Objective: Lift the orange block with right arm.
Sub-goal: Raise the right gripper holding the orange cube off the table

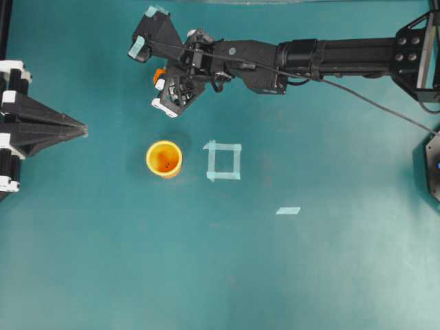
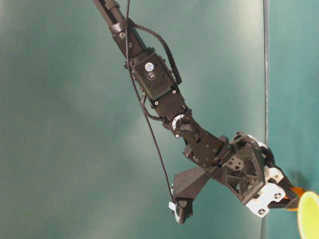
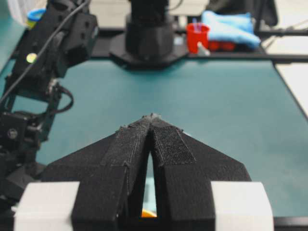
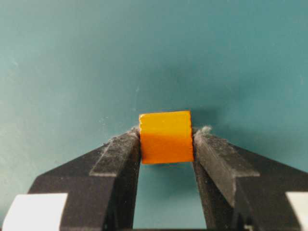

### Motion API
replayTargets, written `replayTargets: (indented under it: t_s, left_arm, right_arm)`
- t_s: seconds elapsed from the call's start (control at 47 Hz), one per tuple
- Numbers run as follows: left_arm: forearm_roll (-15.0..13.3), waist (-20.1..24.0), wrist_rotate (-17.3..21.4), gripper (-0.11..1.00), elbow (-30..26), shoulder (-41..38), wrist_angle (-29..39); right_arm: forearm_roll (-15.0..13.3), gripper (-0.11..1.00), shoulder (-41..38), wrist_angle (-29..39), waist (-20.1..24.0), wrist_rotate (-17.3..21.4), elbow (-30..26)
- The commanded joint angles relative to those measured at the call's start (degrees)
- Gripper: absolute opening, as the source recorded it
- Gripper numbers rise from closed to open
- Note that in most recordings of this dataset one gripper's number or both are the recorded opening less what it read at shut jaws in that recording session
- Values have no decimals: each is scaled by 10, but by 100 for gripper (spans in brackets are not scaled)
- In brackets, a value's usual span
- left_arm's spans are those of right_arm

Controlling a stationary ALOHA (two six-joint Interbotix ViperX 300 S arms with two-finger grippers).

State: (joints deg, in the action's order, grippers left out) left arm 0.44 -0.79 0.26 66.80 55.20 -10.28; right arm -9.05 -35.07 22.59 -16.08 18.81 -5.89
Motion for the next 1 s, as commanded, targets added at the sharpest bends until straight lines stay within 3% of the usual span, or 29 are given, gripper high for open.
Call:
replayTargets:
  t_s: [0.0,0.979]
  left_arm:
    - [2,2,2,0,-18,-2,-4]
    - [2,2,2,0,-18,0,4]
  right_arm:
    - [-1,41,29,2,6,1,-7]
    - [-1,41,141,58,18,0,-12]
